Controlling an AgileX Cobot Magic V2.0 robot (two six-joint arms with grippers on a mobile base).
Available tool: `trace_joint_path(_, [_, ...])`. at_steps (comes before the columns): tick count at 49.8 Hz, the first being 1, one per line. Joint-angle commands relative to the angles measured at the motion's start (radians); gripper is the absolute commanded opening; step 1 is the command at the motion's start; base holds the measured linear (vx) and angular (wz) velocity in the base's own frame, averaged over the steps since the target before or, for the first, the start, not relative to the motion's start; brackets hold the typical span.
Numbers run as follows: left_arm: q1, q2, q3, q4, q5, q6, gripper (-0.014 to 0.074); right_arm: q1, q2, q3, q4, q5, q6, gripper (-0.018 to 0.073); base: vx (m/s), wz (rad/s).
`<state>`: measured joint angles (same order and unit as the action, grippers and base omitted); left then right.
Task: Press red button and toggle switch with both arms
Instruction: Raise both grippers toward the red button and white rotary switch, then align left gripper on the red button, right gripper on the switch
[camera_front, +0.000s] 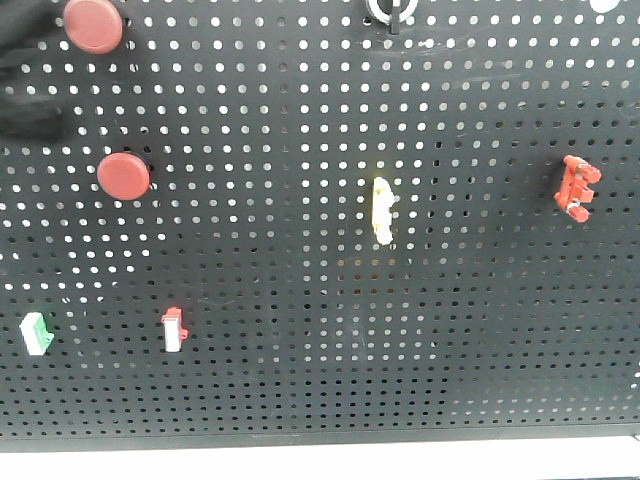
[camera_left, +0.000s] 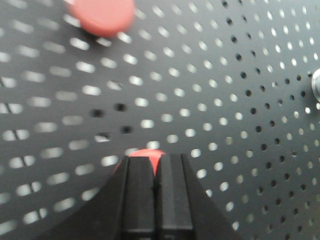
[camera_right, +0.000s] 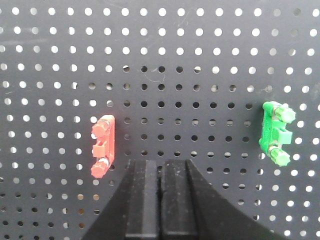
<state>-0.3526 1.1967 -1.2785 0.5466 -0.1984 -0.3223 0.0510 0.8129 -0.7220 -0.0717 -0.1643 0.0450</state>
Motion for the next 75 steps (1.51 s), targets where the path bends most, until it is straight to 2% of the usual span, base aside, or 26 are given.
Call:
trace_joint_path(1, [-0.008,0.017,-0.064,-0.028,-0.024,-0.016,0.0001,-0.005,-0.002,-0.035,-0.006,-0.089,-0.007,0.0,0.0,0.0])
trace_joint_path(7, [-0.005,0.082,-0.067,-0.119,-0.027,-0.029,0.0001,-0.005,-0.002,-0.035,-0.006,-0.116,-0.007,0.0,0.0,0.0])
trace_joint_path(13, [-0.008,0.083,-0.067,-0.119,-0.063,-0.029,0.0001,-0.005,-0.002,-0.035,-0.006,-0.167,-0.007,0.0,0.0,0.0])
trace_joint_path(16, [-0.011,0.066,-0.066,-0.107,-0.069,-0.028,0.0001,-0.005,-0.002,-0.035,-0.006,-0.197,-0.007,0.0,0.0,0.0])
trace_joint_path(22, [-0.026,0.003,-0.051,-0.033,-0.026,-0.027,0.0001,-0.005,-0.002,-0.035,-0.007,-0.214,-0.007,0.0,0.0,0.01])
trace_joint_path(28, [-0.032,-0.085,0.02,-0.026,0.009,-0.028,0.0001,0.017,-0.002,-0.035,-0.042,-0.229,-0.003,0.0,0.0,0.0])
trace_joint_path(32, [-0.032,-0.142,0.082,-0.027,0.008,-0.029,0.0001,0.075,-0.002,-0.041,-0.138,-0.263,-0.003,0.0,0.0,0.0])
trace_joint_path(37, [-0.032,-0.205,0.156,-0.029,0.008,-0.03,0.0001,0.182,0.023,-0.092,-0.244,-0.232,-0.003,0.0,0.0,0.0])
trace_joint_path(47, [-0.032,-0.292,0.23,-0.028,0.012,-0.03,0.0001,0.361,0.153,-0.306,-0.245,-0.101,-0.012,0.0,0.0,0.0])
trace_joint_path(61, [-0.032,-0.297,0.23,-0.028,0.026,-0.029,0.0001,0.556,0.385,-0.582,-0.241,-0.083,-0.008,0.0,0.0,0.0])
trace_joint_path(65, [-0.032,-0.297,0.23,-0.028,0.026,-0.029,0.0001,0.587,0.44,-0.639,-0.241,-0.074,-0.008,0.0,0.0,0.0])
trace_joint_path(75, [-0.032,-0.298,0.23,-0.027,0.026,-0.029,0.0001,0.583,0.531,-0.716,-0.224,-0.061,-0.004,0.0,0.0,0.0])
